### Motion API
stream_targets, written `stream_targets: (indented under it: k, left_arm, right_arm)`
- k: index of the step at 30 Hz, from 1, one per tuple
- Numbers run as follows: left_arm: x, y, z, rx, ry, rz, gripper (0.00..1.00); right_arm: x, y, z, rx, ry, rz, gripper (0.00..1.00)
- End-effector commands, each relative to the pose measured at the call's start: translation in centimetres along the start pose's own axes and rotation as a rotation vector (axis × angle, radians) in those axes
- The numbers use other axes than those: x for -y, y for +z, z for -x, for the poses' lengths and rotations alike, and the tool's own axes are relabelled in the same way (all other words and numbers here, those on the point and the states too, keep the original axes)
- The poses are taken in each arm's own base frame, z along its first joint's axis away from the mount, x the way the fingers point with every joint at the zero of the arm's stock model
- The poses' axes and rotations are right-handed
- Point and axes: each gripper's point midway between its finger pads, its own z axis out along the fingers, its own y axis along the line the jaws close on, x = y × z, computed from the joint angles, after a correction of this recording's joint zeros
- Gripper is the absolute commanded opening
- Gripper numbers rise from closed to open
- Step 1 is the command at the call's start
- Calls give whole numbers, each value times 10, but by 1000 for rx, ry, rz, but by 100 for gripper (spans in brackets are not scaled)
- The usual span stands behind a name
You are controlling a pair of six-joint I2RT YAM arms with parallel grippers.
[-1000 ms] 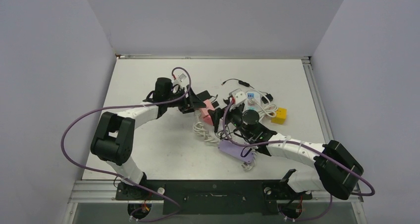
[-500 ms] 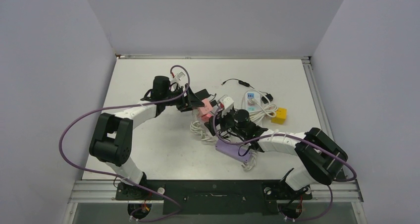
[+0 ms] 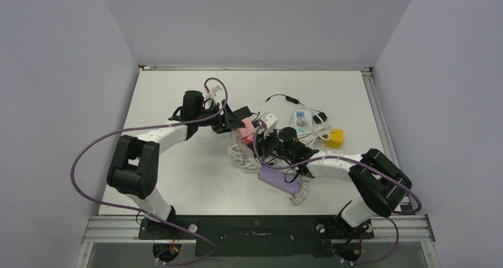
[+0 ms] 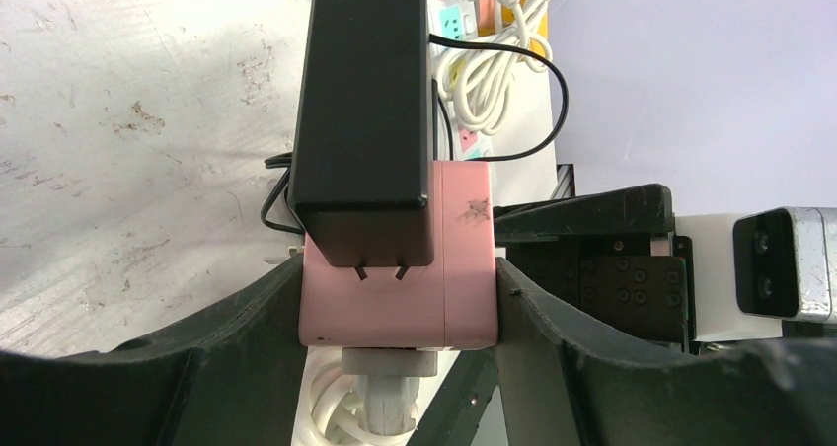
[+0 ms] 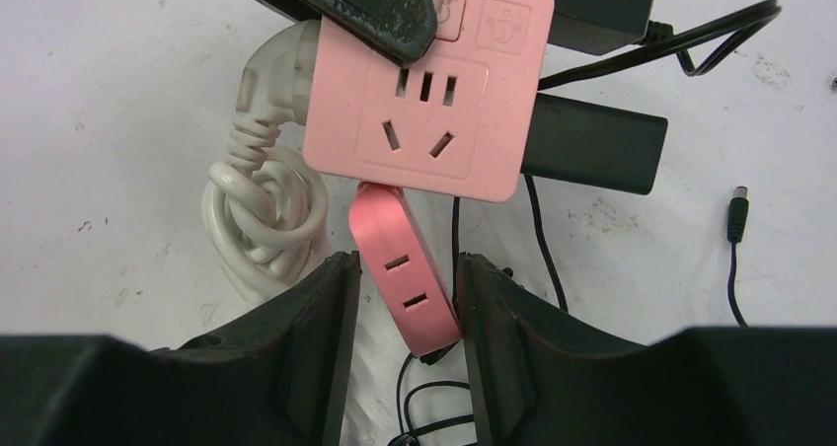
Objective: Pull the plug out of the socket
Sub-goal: Remove the plug from the socket.
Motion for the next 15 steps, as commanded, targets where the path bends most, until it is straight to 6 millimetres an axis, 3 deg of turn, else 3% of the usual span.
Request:
stream_targets:
  k: [1,15]
  left_arm:
    - [54,-16,28,90,127,-127,0]
    - [46,-21,37,133,133,-86,0]
  right_arm:
    - [-17,3,27,57,-31,67,41]
    - [-26,2,31,58,-19,76,37]
